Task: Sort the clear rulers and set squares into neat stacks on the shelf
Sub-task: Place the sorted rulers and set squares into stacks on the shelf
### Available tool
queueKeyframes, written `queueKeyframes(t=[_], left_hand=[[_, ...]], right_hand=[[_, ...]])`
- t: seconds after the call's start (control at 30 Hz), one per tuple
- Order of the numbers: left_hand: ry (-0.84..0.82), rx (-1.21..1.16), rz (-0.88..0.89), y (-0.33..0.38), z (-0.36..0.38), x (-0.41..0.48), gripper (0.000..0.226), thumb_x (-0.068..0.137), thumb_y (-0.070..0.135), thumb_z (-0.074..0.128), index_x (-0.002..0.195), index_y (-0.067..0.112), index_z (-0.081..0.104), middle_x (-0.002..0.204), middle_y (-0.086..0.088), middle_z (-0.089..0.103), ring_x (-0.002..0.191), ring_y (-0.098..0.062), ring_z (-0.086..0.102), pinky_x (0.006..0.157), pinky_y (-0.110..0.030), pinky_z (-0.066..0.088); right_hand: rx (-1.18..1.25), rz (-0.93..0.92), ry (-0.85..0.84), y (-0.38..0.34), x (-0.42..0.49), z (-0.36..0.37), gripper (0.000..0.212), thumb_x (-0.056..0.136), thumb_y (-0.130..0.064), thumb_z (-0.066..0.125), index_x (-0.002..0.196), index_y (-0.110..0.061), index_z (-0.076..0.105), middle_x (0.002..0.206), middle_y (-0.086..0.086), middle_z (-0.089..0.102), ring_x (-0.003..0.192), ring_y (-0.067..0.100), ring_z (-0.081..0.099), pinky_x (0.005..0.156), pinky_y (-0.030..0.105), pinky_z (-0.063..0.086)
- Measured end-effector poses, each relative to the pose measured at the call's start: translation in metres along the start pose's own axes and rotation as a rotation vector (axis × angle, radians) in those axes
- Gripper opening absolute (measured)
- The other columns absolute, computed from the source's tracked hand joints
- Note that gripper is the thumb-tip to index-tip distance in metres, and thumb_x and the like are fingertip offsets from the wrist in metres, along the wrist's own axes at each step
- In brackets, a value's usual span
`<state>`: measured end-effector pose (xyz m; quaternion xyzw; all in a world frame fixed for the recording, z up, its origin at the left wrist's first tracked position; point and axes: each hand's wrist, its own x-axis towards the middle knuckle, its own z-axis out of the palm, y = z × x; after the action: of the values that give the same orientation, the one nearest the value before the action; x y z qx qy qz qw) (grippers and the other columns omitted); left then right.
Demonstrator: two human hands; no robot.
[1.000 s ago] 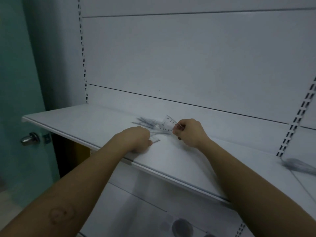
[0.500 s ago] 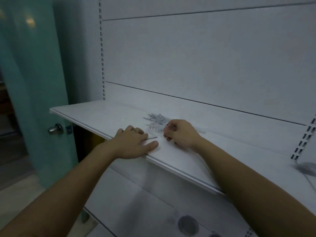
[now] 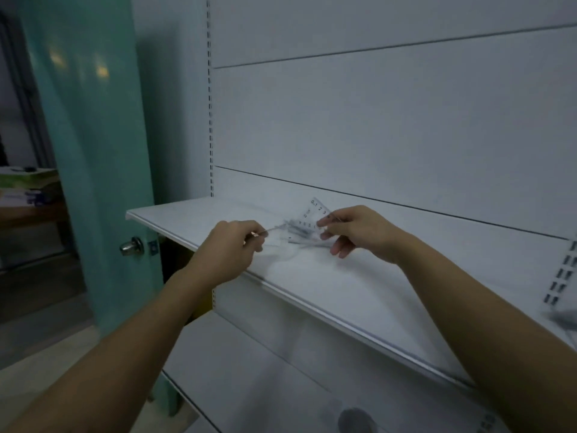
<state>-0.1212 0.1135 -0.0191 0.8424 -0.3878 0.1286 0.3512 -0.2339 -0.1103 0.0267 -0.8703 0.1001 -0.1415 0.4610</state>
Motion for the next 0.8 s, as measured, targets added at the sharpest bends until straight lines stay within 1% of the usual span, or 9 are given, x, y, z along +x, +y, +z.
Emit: queueKeyframes(t=[0.07, 0.1, 0.17, 0.3, 0.37, 0.47, 0.57, 0.67, 0.8], left_hand=[[0.008, -0.126, -0.020, 0.019, 0.010, 0.008, 0.015, 0.097, 0.027, 0.053, 0.103, 0.023, 0.066, 0.080, 0.008, 0.073, 0.061, -0.002, 0.060, 0.056, -0.015, 0.049], [0.007, -0.176, -0.019, 0.031, 0.016, 0.012, 0.014, 0.096, 0.028, 0.053, 0.098, 0.024, 0.065, 0.074, 0.008, 0.073, 0.054, -0.004, 0.056, 0.051, -0.018, 0.047], [-0.051, -0.273, -0.011, 0.058, 0.032, 0.019, 0.016, 0.096, 0.026, 0.051, 0.094, 0.023, 0.067, 0.069, 0.008, 0.073, 0.053, -0.010, 0.055, 0.054, -0.028, 0.050], [-0.259, -0.458, 0.044, 0.127, 0.075, 0.031, 0.025, 0.094, 0.012, 0.044, 0.102, 0.021, 0.066, 0.075, 0.005, 0.075, 0.057, -0.009, 0.059, 0.053, -0.020, 0.045], [-0.343, -0.498, 0.120, 0.168, 0.099, 0.034, 0.026, 0.093, 0.012, 0.044, 0.100, 0.023, 0.066, 0.076, 0.005, 0.075, 0.057, -0.011, 0.057, 0.056, -0.022, 0.043], [-0.417, -0.497, 0.216, 0.228, 0.132, 0.033, 0.026, 0.092, 0.014, 0.044, 0.097, 0.027, 0.066, 0.075, 0.008, 0.075, 0.056, -0.012, 0.051, 0.055, -0.022, 0.042], [-0.516, -0.500, 0.287, 0.283, 0.165, 0.028, 0.025, 0.092, 0.014, 0.044, 0.096, 0.027, 0.065, 0.076, 0.009, 0.075, 0.059, -0.011, 0.058, 0.059, -0.023, 0.043], [-0.630, -0.490, 0.319, 0.335, 0.197, 0.021, 0.021, 0.091, 0.013, 0.046, 0.095, 0.023, 0.064, 0.077, 0.008, 0.075, 0.069, -0.011, 0.062, 0.058, -0.025, 0.042], [-0.689, -0.466, 0.376, 0.396, 0.240, 0.011, 0.021, 0.092, 0.012, 0.051, 0.090, 0.022, 0.069, 0.082, 0.001, 0.073, 0.069, -0.012, 0.064, 0.053, -0.017, 0.045]], right_hand=[[-0.001, 0.033, -0.014, 0.002, -0.016, -0.022, 0.023, 0.097, -0.012, 0.051, 0.115, -0.013, 0.064, 0.095, 0.015, 0.072, 0.057, 0.022, 0.064, 0.053, 0.030, 0.054], [-0.033, 0.046, 0.006, 0.005, -0.026, -0.033, 0.024, 0.098, -0.015, 0.049, 0.117, -0.015, 0.063, 0.090, 0.014, 0.073, 0.054, 0.021, 0.061, 0.050, 0.029, 0.051], [-0.123, 0.077, 0.061, 0.013, -0.048, -0.060, 0.026, 0.099, -0.019, 0.046, 0.119, -0.016, 0.063, 0.079, 0.010, 0.072, 0.050, 0.018, 0.053, 0.048, 0.029, 0.045], [-0.192, 0.178, 0.129, 0.026, -0.107, -0.118, 0.029, 0.100, -0.035, 0.045, 0.121, -0.024, 0.062, 0.080, 0.007, 0.058, 0.061, 0.016, 0.044, 0.051, 0.030, 0.045], [-0.222, 0.227, 0.224, 0.034, -0.141, -0.148, 0.034, 0.100, -0.043, 0.042, 0.119, -0.025, 0.062, 0.083, 0.004, 0.050, 0.065, 0.017, 0.041, 0.055, 0.028, 0.044], [-0.208, 0.233, 0.447, 0.053, -0.190, -0.193, 0.033, 0.102, -0.030, 0.040, 0.128, -0.023, 0.059, 0.085, 0.003, 0.050, 0.068, 0.017, 0.044, 0.058, 0.029, 0.043], [-0.138, 0.234, 0.659, 0.076, -0.240, -0.233, 0.038, 0.097, -0.009, 0.047, 0.134, -0.016, 0.052, 0.089, 0.009, 0.055, 0.071, 0.018, 0.055, 0.064, 0.033, 0.052], [0.018, 0.264, 0.825, 0.096, -0.291, -0.265, 0.046, 0.094, -0.002, 0.051, 0.139, -0.012, 0.044, 0.099, 0.012, 0.060, 0.076, 0.020, 0.062, 0.073, 0.037, 0.054], [0.009, 0.337, 0.951, 0.116, -0.349, -0.299, 0.022, 0.088, 0.000, 0.057, 0.109, 0.001, 0.064, 0.086, 0.014, 0.067, 0.069, 0.021, 0.067, 0.080, 0.043, 0.056]])
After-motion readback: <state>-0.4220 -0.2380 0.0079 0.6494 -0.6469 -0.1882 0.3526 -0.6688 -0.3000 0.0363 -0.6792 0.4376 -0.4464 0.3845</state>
